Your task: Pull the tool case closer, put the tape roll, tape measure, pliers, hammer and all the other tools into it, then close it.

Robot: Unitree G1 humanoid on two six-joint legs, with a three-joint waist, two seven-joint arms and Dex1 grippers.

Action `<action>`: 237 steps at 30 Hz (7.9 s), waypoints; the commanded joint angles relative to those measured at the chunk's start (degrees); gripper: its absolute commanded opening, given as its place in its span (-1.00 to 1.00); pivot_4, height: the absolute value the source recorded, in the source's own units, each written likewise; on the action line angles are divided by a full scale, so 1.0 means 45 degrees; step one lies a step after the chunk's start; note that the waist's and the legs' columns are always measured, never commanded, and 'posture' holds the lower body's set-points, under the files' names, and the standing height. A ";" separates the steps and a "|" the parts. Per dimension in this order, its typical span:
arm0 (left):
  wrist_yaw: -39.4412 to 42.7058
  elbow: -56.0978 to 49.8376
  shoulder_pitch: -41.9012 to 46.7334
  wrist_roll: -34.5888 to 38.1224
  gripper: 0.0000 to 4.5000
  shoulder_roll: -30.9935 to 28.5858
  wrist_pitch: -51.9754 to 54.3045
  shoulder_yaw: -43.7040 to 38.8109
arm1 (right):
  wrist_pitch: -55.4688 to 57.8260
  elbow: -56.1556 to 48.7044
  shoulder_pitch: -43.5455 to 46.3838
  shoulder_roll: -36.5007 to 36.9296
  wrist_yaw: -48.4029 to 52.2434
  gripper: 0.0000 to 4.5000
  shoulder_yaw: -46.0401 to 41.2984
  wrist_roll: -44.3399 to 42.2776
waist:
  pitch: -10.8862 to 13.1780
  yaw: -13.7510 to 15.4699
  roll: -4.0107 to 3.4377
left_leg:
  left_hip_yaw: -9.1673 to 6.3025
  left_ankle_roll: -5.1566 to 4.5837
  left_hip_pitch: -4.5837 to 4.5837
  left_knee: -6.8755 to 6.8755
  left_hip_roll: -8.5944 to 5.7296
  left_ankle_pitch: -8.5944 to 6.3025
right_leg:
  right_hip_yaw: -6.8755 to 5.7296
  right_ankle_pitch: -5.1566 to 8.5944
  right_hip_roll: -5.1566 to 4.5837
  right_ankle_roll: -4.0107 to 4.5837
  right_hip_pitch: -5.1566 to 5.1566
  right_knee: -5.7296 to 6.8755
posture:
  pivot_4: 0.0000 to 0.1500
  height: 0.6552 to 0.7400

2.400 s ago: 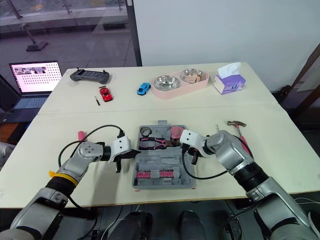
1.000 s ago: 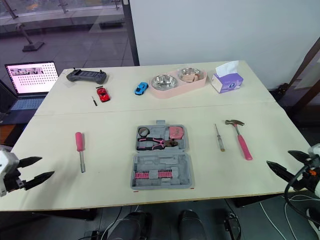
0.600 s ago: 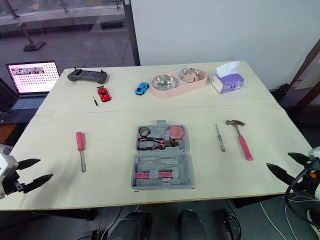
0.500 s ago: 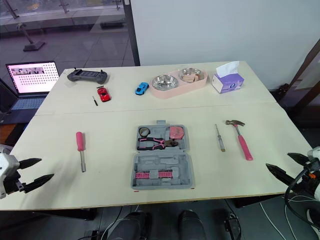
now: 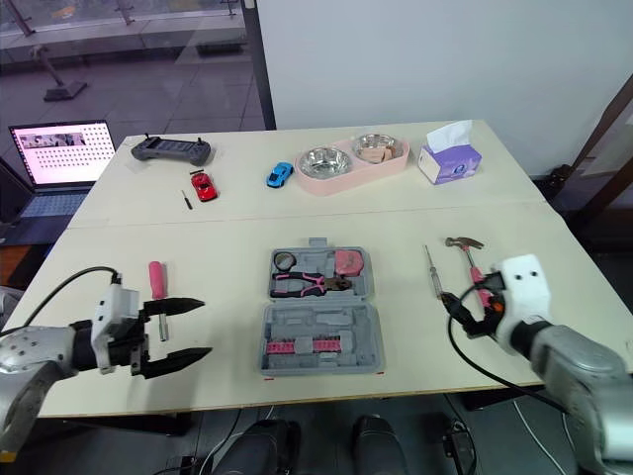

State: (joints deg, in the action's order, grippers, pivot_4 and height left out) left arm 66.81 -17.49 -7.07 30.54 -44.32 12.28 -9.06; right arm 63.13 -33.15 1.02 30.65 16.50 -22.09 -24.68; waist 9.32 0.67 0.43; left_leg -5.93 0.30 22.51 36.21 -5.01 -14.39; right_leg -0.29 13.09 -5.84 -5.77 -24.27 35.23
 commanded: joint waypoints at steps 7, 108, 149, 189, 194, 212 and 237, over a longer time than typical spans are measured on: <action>-0.0510 -0.1611 0.0742 0.0205 0.97 0.0105 0.0735 0.0823 | 0.0359 0.3151 0.2935 -0.1552 -0.2821 1.00 0.1939 0.2029 | 0.0000 -0.0007 -0.0005 | 0.0001 -0.0004 -0.0002 0.0005 -0.0010 0.0003 | -0.0001 -0.0001 0.0012 0.0001 0.0007 0.0000 | 1.00 1.00; -0.0698 -0.0821 0.1469 -0.0584 1.00 0.0515 0.0015 0.1429 | -2.7191 1.0821 0.9981 0.5062 1.1701 0.52 1.3785 1.2779 | 0.0139 -0.0298 0.0036 | 0.0165 -0.0022 -0.0038 0.0009 0.0038 -0.0009 | 0.0057 -0.0037 0.0067 -0.0022 -0.0017 0.0010 | 1.00 1.00; -0.0766 0.0125 0.0959 -0.0807 1.00 0.0929 -0.1203 0.1395 | -1.9488 0.9248 0.9699 0.5146 1.4891 -0.97 1.1864 0.7119 | 0.0116 -0.0181 0.0068 | 0.0174 0.0037 -0.0235 -0.0007 0.0195 -0.0066 | 0.0098 -0.0014 0.0185 0.0096 0.0156 0.0003 | 1.00 1.00; -0.0445 0.0595 0.1912 -0.0951 1.00 0.1078 -0.1178 0.1541 | 0.4003 0.1143 0.1685 -0.3408 -0.4140 0.66 0.2295 -0.0146 | 0.0092 0.0010 0.0046 | 0.0221 -0.0014 -0.0022 0.0137 0.0175 -0.0099 | 0.0059 -0.0066 0.0171 0.0050 -0.0009 0.0023 | 1.00 1.00; -0.0409 0.0568 0.1875 -0.0896 1.00 0.0997 -0.1127 0.1475 | -0.0289 0.0067 -0.0857 -0.2855 -0.3901 0.66 0.3867 0.1494 | 0.0092 -0.0007 0.0045 | 0.0222 -0.0021 -0.0021 0.0138 0.0175 -0.0103 | 0.0058 -0.0060 0.0173 0.0041 -0.0009 0.0022 | 1.00 1.00; -0.0144 0.0955 0.2626 -0.0929 1.00 0.0974 -0.0908 0.1584 | -0.7110 0.2585 -0.3297 -0.4726 -0.3981 0.66 0.5138 0.4025 | 0.0091 -0.0022 0.0039 | 0.0223 -0.0021 -0.0025 0.0144 0.0191 -0.0104 | 0.0061 -0.0040 0.0187 0.0069 -0.0014 0.0029 | 1.00 1.00; -0.0073 0.1119 0.2372 -0.0808 1.00 0.0727 -0.0820 0.1093 | -0.5728 -0.0514 -0.1247 -0.0987 -0.0653 -0.97 0.5355 0.4372 | 0.0096 -0.0078 0.0029 | 0.0229 -0.0021 -0.0026 0.0160 0.0193 -0.0104 | 0.0062 -0.0042 0.0194 0.0066 -0.0014 0.0044 | 1.00 1.00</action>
State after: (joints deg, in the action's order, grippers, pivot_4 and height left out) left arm 66.05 -12.14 4.03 25.78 -40.09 9.17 -1.62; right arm 35.42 -30.35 -5.88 24.96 10.44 1.95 -3.79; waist 9.75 0.32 0.56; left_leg -4.92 0.21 22.39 36.92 -4.13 -14.86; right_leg -0.03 12.91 -4.96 -5.48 -24.33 35.43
